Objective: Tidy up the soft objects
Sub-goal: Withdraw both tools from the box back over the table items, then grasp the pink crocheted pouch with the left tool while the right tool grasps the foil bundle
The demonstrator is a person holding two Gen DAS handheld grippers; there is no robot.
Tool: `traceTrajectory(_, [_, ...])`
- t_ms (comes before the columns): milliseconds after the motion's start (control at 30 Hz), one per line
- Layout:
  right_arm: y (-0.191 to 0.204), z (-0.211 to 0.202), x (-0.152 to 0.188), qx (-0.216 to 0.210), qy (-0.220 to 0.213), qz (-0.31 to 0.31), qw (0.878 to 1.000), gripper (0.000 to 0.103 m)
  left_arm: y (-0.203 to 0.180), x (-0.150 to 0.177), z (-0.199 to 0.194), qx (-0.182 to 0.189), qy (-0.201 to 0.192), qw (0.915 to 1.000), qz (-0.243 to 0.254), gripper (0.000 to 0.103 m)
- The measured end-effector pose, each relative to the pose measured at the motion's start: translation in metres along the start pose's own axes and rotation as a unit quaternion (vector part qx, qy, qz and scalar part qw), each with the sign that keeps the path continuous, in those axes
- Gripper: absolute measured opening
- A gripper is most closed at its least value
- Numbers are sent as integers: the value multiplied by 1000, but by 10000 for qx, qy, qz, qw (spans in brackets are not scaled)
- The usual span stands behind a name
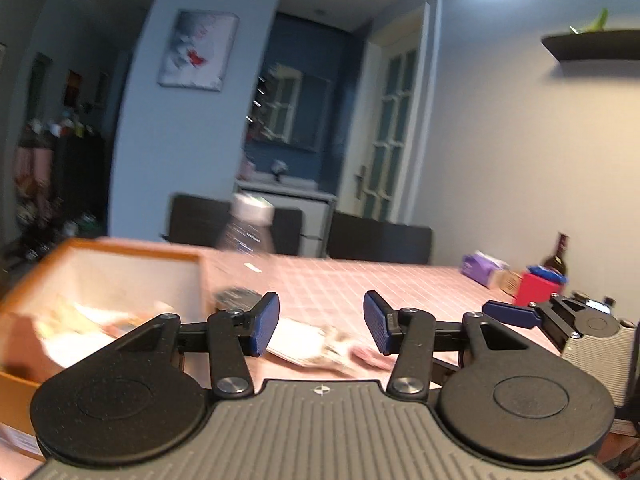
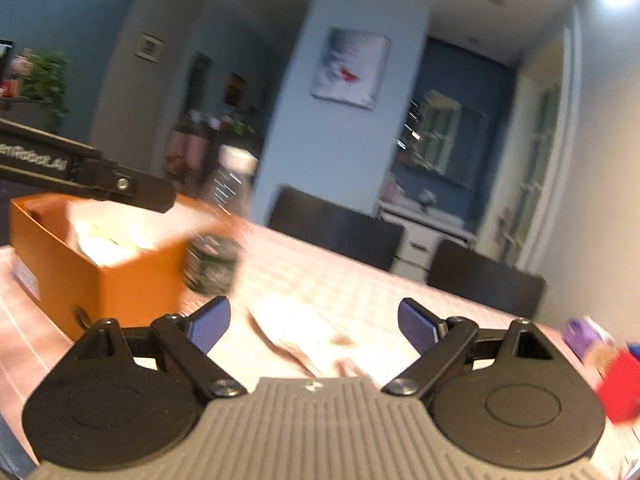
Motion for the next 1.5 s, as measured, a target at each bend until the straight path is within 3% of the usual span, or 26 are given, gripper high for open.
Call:
traceTrajectory(233, [-55,27,40,643,631,707,9934,89,-39,27,52,443,542,9975,110,53])
traceTrajectory(333, [-83,43,53,1051,857,1169,9838,89,-52,38,74,558,785,9952,158,54])
traceTrajectory(533, [-130,78,71,1424,1238,2005,9613,89,-67,53,112,543,1222,9904,343,54])
traceTrajectory(867, [-174,132,81,1575,1690,2534,9394,89,-90,50,205,537,1856,9810,194,63])
traceTrajectory(1000, [-183,145,86,1517,1833,2658,9342,88,-88,49,238,497,2131,9757,-126,65])
traceTrajectory(1233, [-186,160,95,1402,2024,2671,9317,72,-83,53,267,483,2387,9684,-538,79])
traceTrajectory(1300, [-184,162,95,1429,2056,2603,9325,63,-83,54,273,505,2460,9660,-608,83])
traceTrajectory(1500, [-177,161,94,1555,2090,2411,9349,51,-86,54,284,531,2506,9642,-692,83])
Point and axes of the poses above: each gripper's, at about its wrist camera, not at the fingertips, and z roughly the way its jaws point, y to its left, x to its underside, the point moved 4 cm from there along z, roughly the way its jaws point, and after that the axes turned 12 degrees about y, right-handed, at the moved point
